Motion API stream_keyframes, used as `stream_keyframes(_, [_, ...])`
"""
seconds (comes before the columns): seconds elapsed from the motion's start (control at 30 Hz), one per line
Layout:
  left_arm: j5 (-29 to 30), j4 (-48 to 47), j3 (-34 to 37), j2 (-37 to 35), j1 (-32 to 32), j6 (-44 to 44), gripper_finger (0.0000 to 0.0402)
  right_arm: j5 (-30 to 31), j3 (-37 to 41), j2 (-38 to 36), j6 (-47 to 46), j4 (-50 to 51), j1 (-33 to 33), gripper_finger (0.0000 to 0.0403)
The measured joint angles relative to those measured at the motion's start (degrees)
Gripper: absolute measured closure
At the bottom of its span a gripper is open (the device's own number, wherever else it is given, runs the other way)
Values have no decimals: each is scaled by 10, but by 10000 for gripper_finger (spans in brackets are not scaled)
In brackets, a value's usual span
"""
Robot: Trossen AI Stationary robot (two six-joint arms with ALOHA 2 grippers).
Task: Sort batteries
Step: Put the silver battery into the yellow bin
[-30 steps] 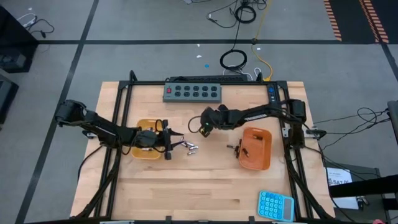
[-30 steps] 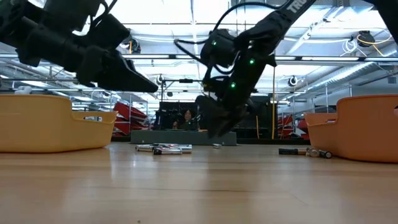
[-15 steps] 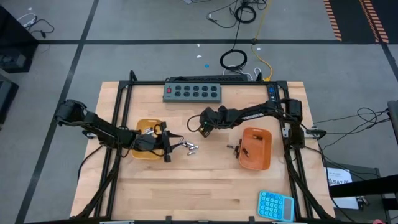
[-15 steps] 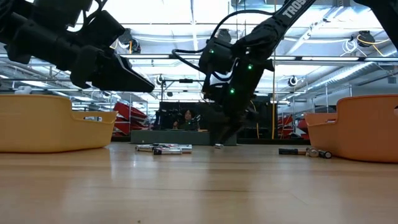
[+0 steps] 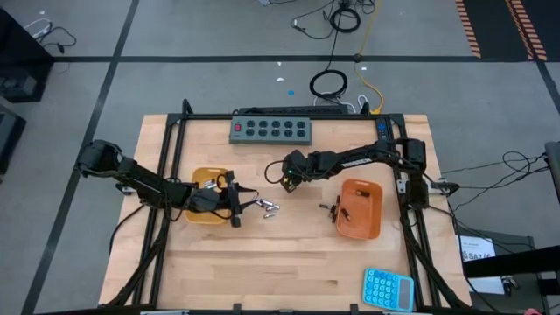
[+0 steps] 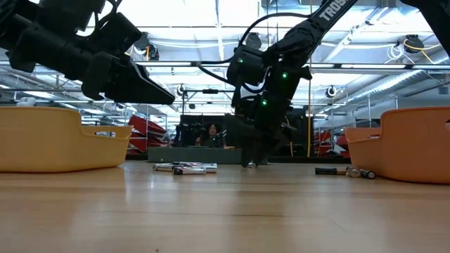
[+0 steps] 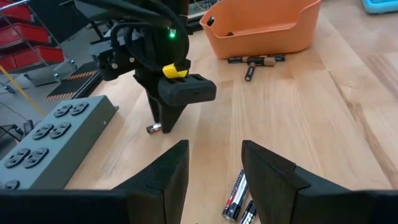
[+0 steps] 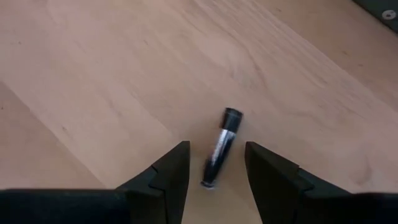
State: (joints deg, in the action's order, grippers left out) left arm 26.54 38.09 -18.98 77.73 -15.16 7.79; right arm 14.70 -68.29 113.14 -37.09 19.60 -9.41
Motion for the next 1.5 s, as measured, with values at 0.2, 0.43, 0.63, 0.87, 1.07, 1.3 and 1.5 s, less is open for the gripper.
stream_keyframes(0.2, [0, 0, 0, 0, 0, 0, 243, 7, 0, 3, 16, -1, 7, 262])
stream_keyframes(0.43, [-6, 0, -1, 0, 0, -30, 243, 5, -2, 25, 29, -2, 16, 349])
stream_keyframes(0.63, [-3, 4, -1, 0, 0, -30, 243, -12, -5, 55, 63, -16, 18, 389])
stream_keyframes(0.87, [1, 0, -1, 0, 0, -30, 243, 32, 2, 30, 93, -64, 52, 396])
stream_keyframes(1.07, [19, -3, -1, 0, -12, -29, 243, 6, 3, 15, 124, -142, 84, 400])
stream_keyframes(1.3, [83, -45, -1, -7, -31, -15, 243, 44, 2, 13, 141, -174, 98, 400])
stream_keyframes(1.5, [83, -44, -1, -12, -33, -14, 243, 56, 2, 12, 168, -190, 99, 400])
